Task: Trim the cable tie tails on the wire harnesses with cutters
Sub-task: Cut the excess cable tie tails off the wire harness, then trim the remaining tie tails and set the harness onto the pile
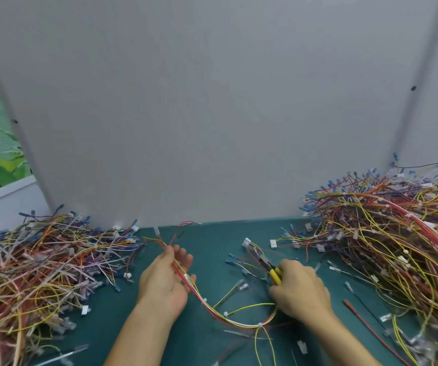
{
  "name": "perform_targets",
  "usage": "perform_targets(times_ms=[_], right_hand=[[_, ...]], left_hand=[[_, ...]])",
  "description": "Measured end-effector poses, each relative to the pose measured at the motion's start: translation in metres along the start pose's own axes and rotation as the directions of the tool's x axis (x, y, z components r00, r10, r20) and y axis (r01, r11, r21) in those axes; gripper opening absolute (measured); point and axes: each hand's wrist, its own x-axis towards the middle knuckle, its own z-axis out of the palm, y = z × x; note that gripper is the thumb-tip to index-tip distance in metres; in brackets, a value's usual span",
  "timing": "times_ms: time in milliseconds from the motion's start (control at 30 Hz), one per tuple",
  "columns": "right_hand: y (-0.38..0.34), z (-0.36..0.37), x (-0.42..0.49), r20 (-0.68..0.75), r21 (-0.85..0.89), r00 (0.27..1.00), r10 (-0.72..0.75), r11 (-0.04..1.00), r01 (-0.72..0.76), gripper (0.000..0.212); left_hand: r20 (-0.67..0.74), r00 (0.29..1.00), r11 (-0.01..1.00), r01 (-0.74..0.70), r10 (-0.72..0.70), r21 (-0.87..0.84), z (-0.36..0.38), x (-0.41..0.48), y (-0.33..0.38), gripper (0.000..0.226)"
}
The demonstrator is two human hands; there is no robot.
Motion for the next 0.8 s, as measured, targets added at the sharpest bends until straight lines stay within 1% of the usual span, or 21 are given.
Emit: perform_targets(times_ms=[67, 133, 233, 300, 400, 467, 500, 567, 667, 700, 733, 800], right_hand=[[0.000, -0.013, 0.002, -0.159, 0.126, 0.987, -0.002, 0.992, 0.022, 0.011], [-0.004, -0.034, 0.004, -0.333, 0.225, 0.943, -0.030, 0.968, 0.110, 0.019], [-0.015, -0.071, 0.002, -0.555, 0.272, 0.827, -0.095, 0.918, 0.289, 0.008], [-0.022, -0.093, -0.001, -0.654, 0.273, 0.747, -0.121, 0.883, 0.383, 0.007], [-0.031, -0.122, -0.010, -0.745, 0.271, 0.655, -0.130, 0.837, 0.475, 0.003], [-0.035, -0.142, -0.019, -0.789, 0.261, 0.601, -0.127, 0.816, 0.516, 0.006], [-0.036, -0.152, -0.024, -0.809, 0.251, 0.573, -0.128, 0.806, 0.535, 0.008], [-0.039, -0.176, -0.037, -0.845, 0.225, 0.519, -0.127, 0.796, 0.561, 0.011], [-0.043, -0.222, -0.059, -0.898, 0.174, 0.423, -0.121, 0.785, 0.594, 0.015], [-0.044, -0.240, -0.066, -0.918, 0.139, 0.376, -0.126, 0.786, 0.603, 0.017], [-0.047, -0.257, -0.073, -0.937, 0.093, 0.322, -0.134, 0.793, 0.602, 0.019], [-0.050, -0.291, -0.082, -0.968, -0.026, 0.192, -0.162, 0.826, 0.564, 0.023]], left_hand=[[0.007, 1.000, 0.997, -0.024, 0.024, 0.078, 0.000, -0.005, 0.003, 0.022], [0.019, 0.999, 0.983, -0.050, 0.047, 0.174, 0.000, -0.010, 0.002, 0.022], [0.065, 0.996, 0.929, -0.088, 0.069, 0.360, 0.000, -0.018, -0.003, 0.015], [0.097, 0.991, 0.861, -0.124, 0.087, 0.492, -0.003, -0.021, -0.010, 0.013], [0.188, 0.975, 0.721, -0.217, 0.122, 0.658, -0.011, -0.023, -0.022, 0.013], [0.248, 0.957, 0.626, -0.286, 0.150, 0.726, -0.019, -0.024, -0.028, 0.022], [0.279, 0.945, 0.561, -0.327, 0.173, 0.760, -0.023, -0.025, -0.029, 0.024], [0.353, 0.911, 0.392, -0.411, 0.214, 0.823, -0.030, -0.031, -0.028, 0.023], [0.462, 0.854, 0.083, -0.492, 0.239, 0.867, -0.041, -0.039, -0.024, 0.019], [0.488, 0.841, 0.015, -0.505, 0.232, 0.863, -0.045, -0.041, -0.023, 0.018], [0.510, 0.830, -0.030, -0.517, 0.225, 0.855, -0.048, -0.042, -0.023, 0.016], [0.541, 0.811, -0.073, -0.539, 0.223, 0.839, -0.054, -0.045, -0.024, 0.012]])
